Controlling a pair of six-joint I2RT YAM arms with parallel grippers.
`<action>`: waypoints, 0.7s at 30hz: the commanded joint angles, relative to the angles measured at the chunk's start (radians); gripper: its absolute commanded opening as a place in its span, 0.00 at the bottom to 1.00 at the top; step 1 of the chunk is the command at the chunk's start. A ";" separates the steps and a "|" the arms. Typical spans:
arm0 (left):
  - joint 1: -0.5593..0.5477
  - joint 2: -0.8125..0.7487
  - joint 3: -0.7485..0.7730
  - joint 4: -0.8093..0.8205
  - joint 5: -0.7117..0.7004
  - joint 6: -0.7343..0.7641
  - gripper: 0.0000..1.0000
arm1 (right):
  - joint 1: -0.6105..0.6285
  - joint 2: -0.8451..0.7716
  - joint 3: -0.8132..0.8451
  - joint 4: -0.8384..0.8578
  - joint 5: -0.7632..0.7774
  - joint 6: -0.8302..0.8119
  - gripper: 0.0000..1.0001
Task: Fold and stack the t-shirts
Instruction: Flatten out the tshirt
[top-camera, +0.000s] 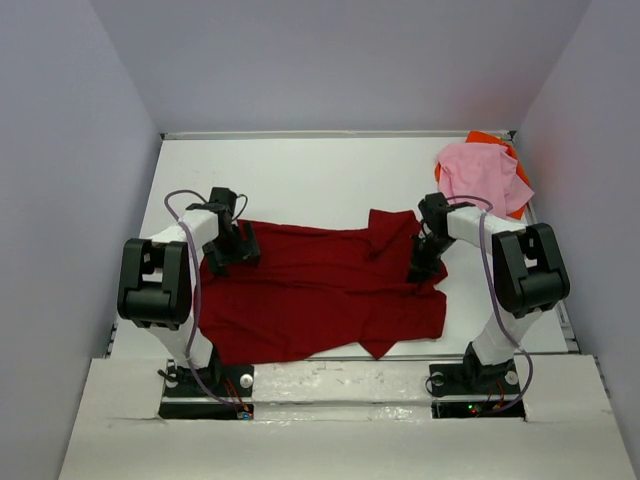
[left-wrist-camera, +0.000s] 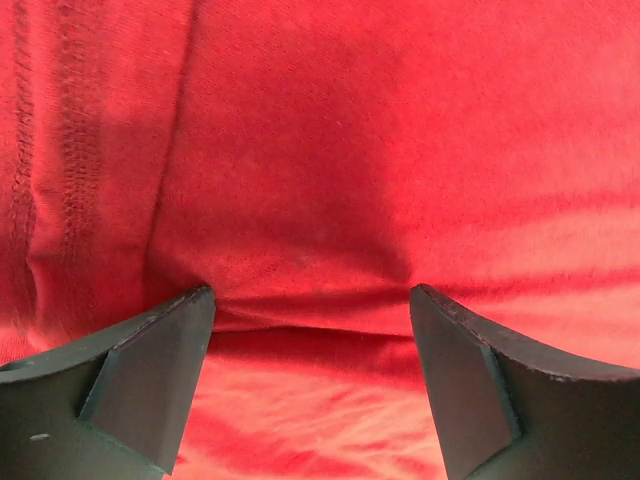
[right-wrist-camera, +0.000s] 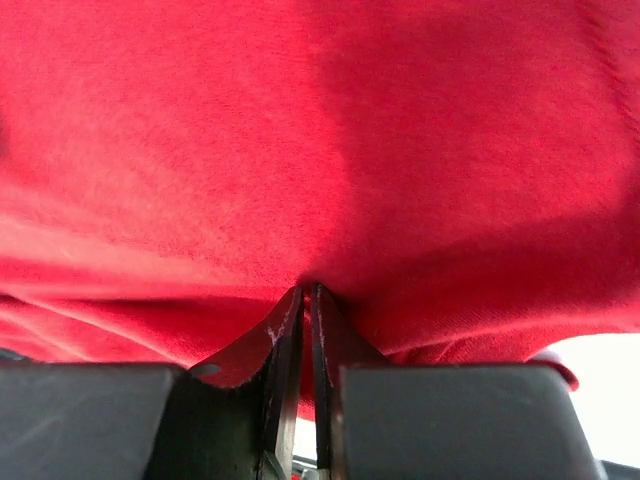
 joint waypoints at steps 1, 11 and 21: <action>-0.001 -0.032 -0.037 -0.072 -0.024 -0.004 0.94 | 0.003 -0.048 -0.035 -0.048 0.108 0.003 0.14; -0.001 -0.024 0.222 -0.118 0.000 0.008 0.99 | 0.003 -0.007 0.514 -0.161 0.033 -0.062 0.64; -0.001 -0.032 0.497 -0.115 0.091 -0.024 0.99 | 0.107 0.439 1.125 -0.402 0.003 -0.117 0.68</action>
